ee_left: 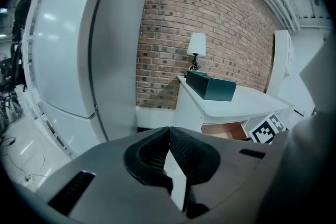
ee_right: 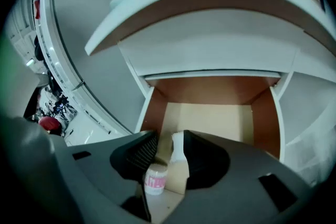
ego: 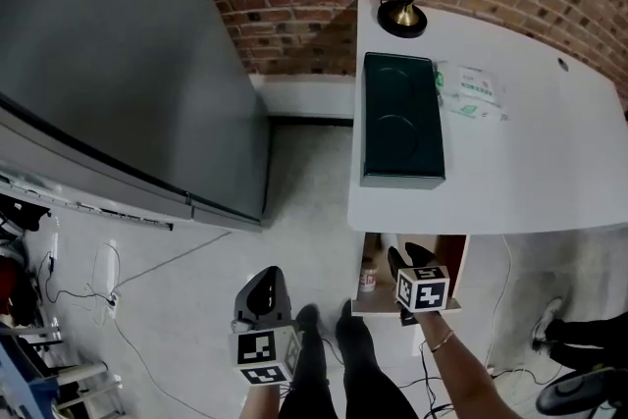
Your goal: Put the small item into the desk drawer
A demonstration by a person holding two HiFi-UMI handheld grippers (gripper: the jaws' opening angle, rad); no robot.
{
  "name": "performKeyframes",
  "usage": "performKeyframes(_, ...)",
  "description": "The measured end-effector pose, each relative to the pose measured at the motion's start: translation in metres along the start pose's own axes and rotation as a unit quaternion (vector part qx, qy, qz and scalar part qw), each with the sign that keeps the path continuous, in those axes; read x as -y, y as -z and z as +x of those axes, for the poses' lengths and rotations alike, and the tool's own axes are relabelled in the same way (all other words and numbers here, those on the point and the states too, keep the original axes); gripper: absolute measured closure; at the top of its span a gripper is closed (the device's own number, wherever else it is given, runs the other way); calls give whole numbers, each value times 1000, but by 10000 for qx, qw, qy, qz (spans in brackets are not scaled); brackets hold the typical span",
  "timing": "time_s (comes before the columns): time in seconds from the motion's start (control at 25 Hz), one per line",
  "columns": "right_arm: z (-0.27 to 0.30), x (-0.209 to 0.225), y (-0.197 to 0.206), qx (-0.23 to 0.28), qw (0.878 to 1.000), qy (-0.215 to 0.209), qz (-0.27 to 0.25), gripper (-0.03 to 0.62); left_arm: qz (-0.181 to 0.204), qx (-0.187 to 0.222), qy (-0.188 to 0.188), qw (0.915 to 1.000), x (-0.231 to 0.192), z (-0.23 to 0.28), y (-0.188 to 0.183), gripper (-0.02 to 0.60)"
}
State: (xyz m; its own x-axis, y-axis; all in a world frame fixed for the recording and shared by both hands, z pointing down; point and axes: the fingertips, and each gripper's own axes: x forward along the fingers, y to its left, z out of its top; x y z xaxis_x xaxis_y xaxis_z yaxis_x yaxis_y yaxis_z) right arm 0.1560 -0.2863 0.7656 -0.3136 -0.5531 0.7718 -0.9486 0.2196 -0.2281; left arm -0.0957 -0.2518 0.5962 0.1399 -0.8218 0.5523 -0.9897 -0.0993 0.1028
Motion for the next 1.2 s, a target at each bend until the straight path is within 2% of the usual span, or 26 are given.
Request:
performKeyframes(0.2,-67,-26,-21,543,9984,-136,98,450,182,118,302,9993,13,-4,-17,560)
performKeyframes(0.36,-121,-46,-39,1043,9941,-152,246,497,236,148,591,9979,26,-12,-29,560)
performKeyframes(0.68,-221,-75,-67,1839,9820,95,410,560,519,300,1168,9913,49,-39,-55,560)
performKeyframes(0.88,-269,-97,-72,2285,9723,148,468,586,695,355,1436,9866,56,-60,-59,560)
performKeyframes(1.2,-334,-125,-70,2777,9576,512,568,588,973,339,1885,9767,58,-88,-63,560)
